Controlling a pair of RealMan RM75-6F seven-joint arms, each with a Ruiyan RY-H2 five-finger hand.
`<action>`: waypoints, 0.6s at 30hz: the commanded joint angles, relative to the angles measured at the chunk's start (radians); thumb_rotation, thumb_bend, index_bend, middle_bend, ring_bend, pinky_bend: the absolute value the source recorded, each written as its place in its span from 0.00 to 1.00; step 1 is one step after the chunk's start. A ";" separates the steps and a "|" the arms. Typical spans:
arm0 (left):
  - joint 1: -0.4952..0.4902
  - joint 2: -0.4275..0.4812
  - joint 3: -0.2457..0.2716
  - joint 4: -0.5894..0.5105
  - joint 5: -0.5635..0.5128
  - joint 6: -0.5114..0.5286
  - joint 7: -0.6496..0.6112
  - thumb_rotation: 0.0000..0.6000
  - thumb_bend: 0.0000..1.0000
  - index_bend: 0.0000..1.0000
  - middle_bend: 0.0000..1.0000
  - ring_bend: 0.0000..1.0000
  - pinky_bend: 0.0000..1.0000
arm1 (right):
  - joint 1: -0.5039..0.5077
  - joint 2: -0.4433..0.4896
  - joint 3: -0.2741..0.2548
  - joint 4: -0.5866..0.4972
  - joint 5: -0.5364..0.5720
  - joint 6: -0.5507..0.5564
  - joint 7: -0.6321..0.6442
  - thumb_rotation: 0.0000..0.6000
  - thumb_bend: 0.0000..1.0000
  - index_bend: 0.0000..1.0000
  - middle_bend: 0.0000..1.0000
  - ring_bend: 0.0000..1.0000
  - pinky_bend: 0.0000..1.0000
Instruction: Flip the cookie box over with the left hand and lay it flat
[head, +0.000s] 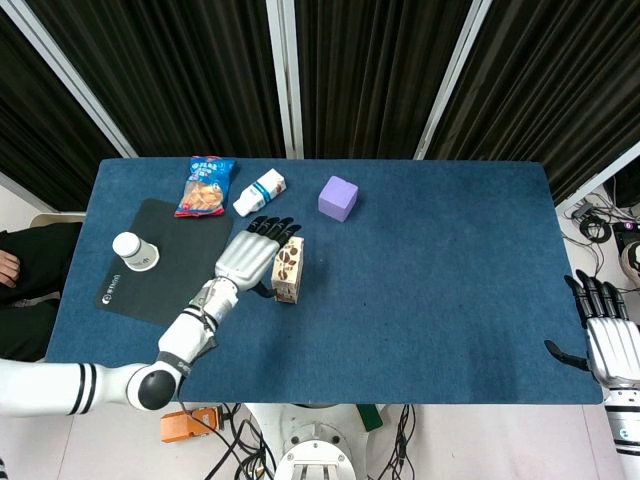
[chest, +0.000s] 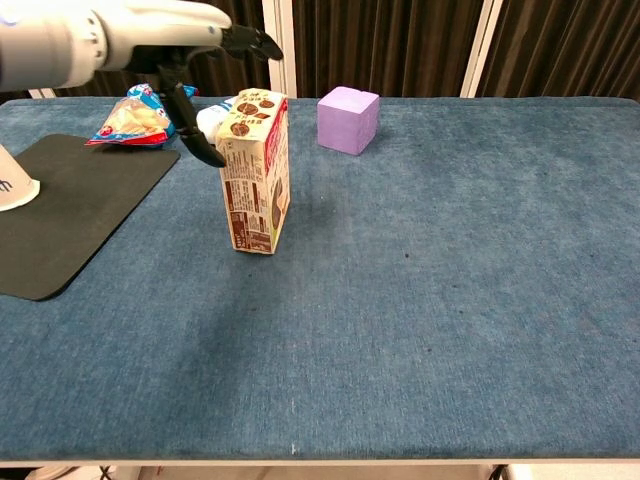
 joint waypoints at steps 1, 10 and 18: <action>-0.107 -0.027 -0.011 -0.019 -0.175 0.048 0.096 1.00 0.00 0.00 0.00 0.00 0.00 | 0.000 -0.002 0.000 0.006 0.003 -0.003 0.007 1.00 0.28 0.00 0.00 0.00 0.00; -0.179 -0.053 -0.014 0.028 -0.314 0.049 0.092 1.00 0.00 0.00 0.00 0.00 0.00 | 0.003 -0.007 0.000 0.023 0.008 -0.013 0.024 1.00 0.28 0.00 0.00 0.00 0.00; -0.217 -0.078 0.014 0.079 -0.366 0.054 0.109 1.00 0.00 0.04 0.03 0.03 0.10 | 0.003 -0.007 0.000 0.028 0.015 -0.019 0.030 1.00 0.28 0.00 0.00 0.00 0.00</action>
